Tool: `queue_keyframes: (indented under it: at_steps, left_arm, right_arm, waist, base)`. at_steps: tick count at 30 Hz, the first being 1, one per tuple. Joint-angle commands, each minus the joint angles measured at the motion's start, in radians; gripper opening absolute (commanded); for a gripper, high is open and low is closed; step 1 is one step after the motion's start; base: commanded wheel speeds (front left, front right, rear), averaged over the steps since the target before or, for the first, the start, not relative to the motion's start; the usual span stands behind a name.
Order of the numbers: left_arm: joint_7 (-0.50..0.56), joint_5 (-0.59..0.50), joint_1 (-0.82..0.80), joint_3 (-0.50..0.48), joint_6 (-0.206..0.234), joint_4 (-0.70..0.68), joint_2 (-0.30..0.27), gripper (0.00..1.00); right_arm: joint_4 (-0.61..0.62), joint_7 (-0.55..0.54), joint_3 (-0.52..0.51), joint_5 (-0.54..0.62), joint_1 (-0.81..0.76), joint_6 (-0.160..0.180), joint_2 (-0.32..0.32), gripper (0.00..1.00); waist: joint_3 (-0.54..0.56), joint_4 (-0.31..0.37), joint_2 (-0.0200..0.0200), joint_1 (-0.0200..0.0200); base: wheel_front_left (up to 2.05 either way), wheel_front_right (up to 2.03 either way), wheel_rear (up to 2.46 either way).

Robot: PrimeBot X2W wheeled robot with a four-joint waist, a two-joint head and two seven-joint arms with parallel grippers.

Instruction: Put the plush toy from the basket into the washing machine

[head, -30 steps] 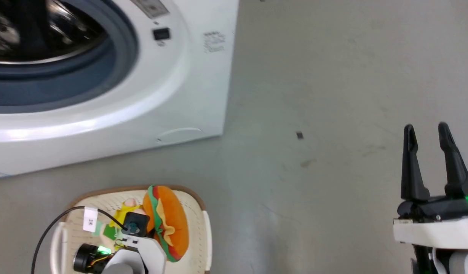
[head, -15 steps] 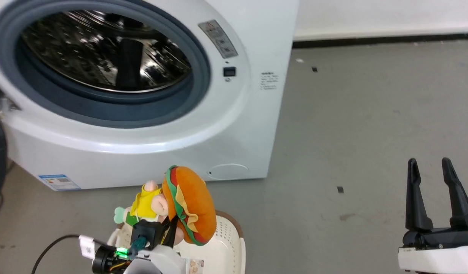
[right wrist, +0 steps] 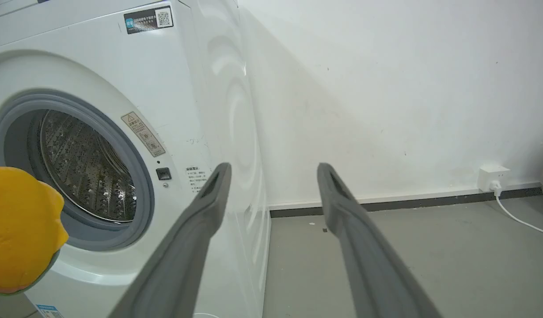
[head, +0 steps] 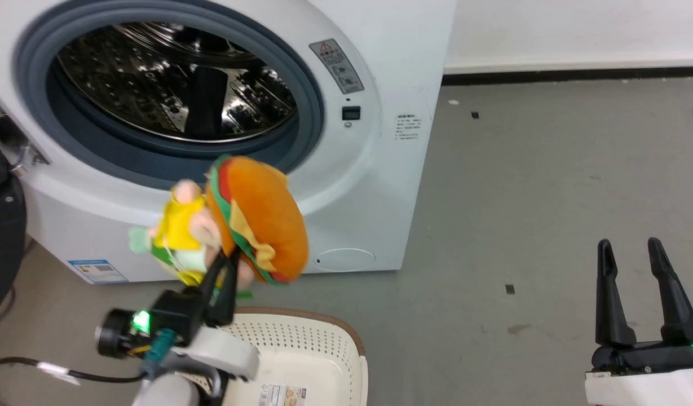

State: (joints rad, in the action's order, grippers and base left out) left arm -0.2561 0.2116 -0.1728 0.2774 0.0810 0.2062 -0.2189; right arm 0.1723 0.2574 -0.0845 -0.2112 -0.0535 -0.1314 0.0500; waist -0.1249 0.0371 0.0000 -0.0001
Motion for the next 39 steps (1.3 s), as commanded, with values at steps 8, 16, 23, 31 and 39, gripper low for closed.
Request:
queue_keyframes:
  at_steps: [8,16,23,31,39]
  left_arm:
    - [0.0,-0.007,-0.109,-0.087,0.02,-0.084,-0.076,0.0]
    - [0.072,0.012,-0.295,-0.16,0.014,-0.061,-0.16,0.0]
    - [0.103,0.012,-0.48,-0.2,0.001,0.013,-0.234,0.0]
    - [0.147,-0.018,-0.712,-0.207,-0.018,0.116,-0.322,0.0]
    - [0.25,-0.051,-0.947,-0.158,-0.078,0.231,-0.375,0.0]
  right_arm:
    - [0.019,0.004,0.008,-0.004,0.038,0.001,0.0,1.0]
    - [0.046,0.004,0.011,-0.021,0.111,0.001,0.0,1.0]
    - [0.053,0.004,0.004,-0.058,0.165,0.001,0.0,1.0]
    - [0.046,0.004,0.007,-0.098,0.205,0.001,0.0,1.0]
    - [0.053,0.004,0.016,-0.108,0.232,0.001,0.0,1.0]
  waist:
    - [-0.108,0.07,0.0,0.0001]
    - [-0.275,0.137,0.0,0.0001]
    - [-0.409,0.187,0.0,0.0001]
    - [-0.515,0.231,0.0,0.0001]
    - [-0.589,0.248,0.0,0.0001]
  base:
    - [0.0,0.0,0.0]
    - [0.0,0.0,0.0]
    - [0.0,0.0,0.0]
    - [0.0,0.0,0.0]
    - [0.0,0.0,0.0]
